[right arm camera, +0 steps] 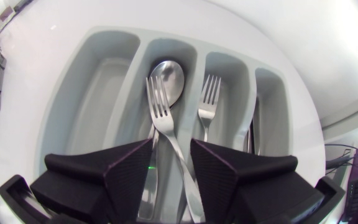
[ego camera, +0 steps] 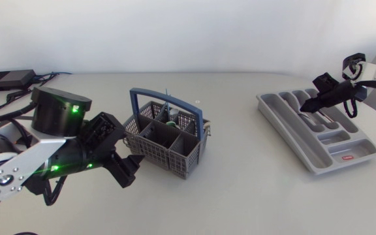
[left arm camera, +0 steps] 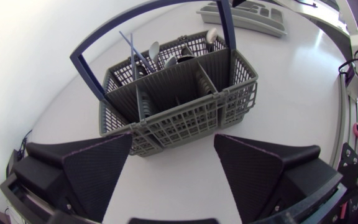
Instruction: Unload the cutlery basket into the drawer organizer.
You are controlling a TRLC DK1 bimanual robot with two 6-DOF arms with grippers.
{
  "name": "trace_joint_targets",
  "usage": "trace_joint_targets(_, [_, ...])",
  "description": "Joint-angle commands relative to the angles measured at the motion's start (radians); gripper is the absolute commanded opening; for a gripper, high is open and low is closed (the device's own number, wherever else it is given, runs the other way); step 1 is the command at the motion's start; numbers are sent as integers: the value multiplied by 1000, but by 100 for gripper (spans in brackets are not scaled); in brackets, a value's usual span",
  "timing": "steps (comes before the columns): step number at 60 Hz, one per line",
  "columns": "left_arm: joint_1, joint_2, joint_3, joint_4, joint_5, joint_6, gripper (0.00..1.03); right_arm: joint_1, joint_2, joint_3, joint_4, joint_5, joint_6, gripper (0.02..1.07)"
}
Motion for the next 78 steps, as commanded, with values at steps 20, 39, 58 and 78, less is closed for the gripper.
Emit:
trace_joint_targets(20, [-14,54,-16,25,2,13,92,12,96,51,-1,-2,-7,49])
trace_joint_targets(39, [-17,79,-8,38,2,11,92,7,122,51,-2,6,-11,35])
trace_joint_targets(58, [-20,88,-10,44,2,11,92,5,132,29,-7,34,-30,17])
trace_joint_targets(78, [-25,88,-14,47,2,11,92,-1,109,-15,-8,35,-54,15])
